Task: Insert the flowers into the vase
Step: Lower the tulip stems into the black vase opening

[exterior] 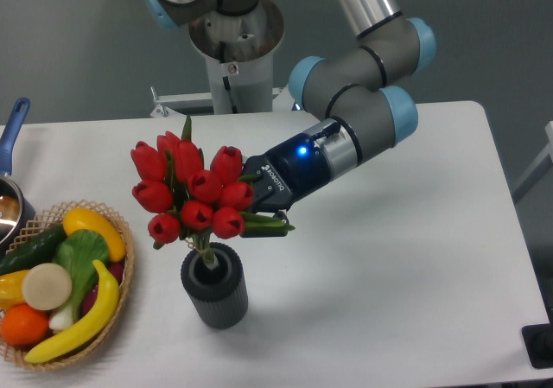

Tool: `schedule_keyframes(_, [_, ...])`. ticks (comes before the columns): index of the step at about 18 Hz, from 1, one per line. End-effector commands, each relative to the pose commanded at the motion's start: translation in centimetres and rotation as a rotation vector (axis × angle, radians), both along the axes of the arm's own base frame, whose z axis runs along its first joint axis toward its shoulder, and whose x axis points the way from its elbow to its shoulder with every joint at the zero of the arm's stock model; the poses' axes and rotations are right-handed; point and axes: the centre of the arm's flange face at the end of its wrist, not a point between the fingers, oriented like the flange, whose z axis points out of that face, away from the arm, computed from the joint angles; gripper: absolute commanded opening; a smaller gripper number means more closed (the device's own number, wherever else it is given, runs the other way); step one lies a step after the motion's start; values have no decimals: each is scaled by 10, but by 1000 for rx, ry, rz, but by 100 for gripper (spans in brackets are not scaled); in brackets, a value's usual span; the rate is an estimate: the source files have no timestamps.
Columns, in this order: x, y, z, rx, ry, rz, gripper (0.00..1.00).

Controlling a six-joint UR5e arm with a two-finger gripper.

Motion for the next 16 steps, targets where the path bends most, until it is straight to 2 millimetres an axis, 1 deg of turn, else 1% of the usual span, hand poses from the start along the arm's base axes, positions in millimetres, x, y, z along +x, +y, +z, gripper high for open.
schedule_keyframes(1, [-2, 1, -9, -10, -10, 1, 29])
schedule_keyframes(3, [-3, 3, -19, -18, -25, -1, 29])
schedule_keyframes(6, [0, 1, -29, -32, -41, 0, 29])
schedule_keyframes(9, [7, -3, -48, -44, -58, 1, 29])
schedule_keyframes(12, [10, -5, -57, -35, -44, 3, 30])
schedule_keyframes(13, [10, -5, -57, -36, -45, 3, 30])
schedule_keyframes(16, [8, -4, -67, -44, -53, 3, 30])
